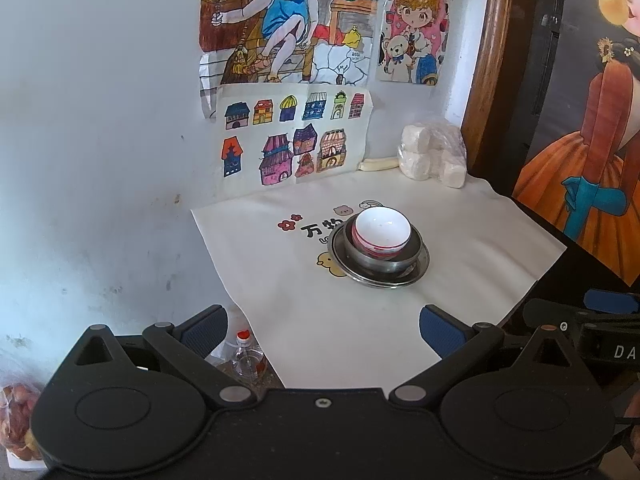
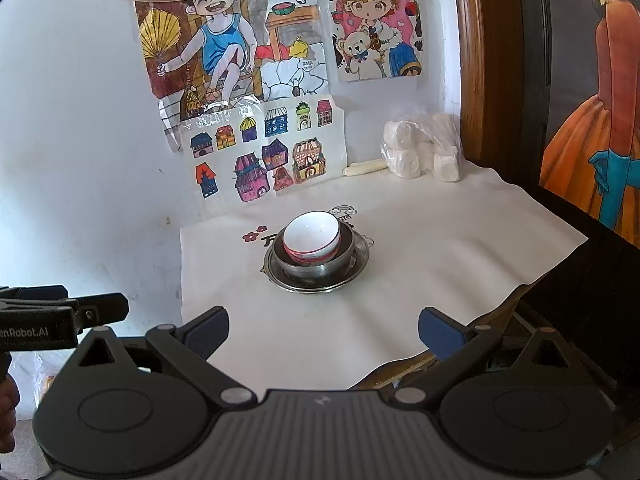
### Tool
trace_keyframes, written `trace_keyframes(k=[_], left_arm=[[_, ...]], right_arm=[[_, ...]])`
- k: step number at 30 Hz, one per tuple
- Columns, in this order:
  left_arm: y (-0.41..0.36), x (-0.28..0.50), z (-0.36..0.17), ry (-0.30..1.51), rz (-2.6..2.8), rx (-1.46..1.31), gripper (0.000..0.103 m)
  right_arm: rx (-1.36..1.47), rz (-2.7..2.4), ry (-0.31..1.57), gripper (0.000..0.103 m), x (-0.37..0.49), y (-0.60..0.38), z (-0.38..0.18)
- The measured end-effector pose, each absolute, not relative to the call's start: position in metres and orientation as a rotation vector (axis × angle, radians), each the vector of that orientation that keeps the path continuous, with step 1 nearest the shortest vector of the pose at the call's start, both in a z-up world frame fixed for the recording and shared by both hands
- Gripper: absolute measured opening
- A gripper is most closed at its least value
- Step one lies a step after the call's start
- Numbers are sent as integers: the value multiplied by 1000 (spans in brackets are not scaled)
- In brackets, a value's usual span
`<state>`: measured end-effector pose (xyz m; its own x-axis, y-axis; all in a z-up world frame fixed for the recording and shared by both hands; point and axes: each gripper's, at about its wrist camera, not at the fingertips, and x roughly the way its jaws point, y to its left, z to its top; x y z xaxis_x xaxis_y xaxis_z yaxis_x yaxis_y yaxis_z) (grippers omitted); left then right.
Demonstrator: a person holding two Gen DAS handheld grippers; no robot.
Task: Organize plates and bowls
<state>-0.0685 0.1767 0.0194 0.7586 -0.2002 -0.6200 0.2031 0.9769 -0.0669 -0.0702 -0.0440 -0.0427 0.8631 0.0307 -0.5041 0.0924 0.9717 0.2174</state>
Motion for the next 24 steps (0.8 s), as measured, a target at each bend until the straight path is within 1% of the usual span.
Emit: trace_keyframes(k=[15, 18, 24], left_arm=[[172, -66, 17, 684, -236, -5, 102], [172, -65, 16, 686, -224, 2, 100], [173, -60, 13, 699, -219, -10, 99]], right_arm=[[242, -19, 543, 103, -65, -49, -45], [242, -17, 547, 103, -64, -49, -45], [245, -12, 557, 103, -59, -50, -48]])
